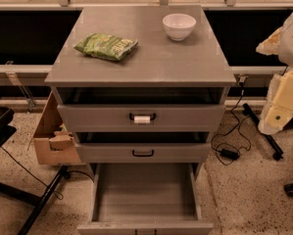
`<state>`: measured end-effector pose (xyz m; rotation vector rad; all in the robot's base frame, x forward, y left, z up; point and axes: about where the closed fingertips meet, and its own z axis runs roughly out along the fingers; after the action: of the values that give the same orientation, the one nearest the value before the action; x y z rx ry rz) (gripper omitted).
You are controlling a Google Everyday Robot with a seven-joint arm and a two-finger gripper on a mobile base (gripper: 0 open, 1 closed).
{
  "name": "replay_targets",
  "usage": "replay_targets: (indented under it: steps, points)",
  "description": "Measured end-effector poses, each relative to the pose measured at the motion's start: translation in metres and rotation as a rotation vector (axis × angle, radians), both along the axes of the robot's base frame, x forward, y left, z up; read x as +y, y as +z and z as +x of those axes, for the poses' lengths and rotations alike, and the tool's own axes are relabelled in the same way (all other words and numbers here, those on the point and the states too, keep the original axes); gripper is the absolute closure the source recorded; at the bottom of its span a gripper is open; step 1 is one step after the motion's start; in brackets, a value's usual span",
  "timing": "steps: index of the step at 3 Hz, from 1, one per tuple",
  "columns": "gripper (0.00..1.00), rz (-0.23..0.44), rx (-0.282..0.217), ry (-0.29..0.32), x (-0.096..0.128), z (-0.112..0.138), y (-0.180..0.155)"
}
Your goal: Place green jalapeno chip bag into bottom drawer
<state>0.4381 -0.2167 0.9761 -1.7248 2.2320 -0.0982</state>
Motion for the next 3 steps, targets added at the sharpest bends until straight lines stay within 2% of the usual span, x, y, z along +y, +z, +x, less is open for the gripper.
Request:
replay_targets:
  steps: [1, 2, 3]
  points:
    - [0.0, 0.0, 0.0, 0.0, 0.0, 0.0, 0.0]
    - [0.0, 0.053, -0.035, 0.022, 0.012, 0.011, -0.003]
    - [0.0, 0.213, -0.111, 0.103, 0.053, 0.048, -0.01]
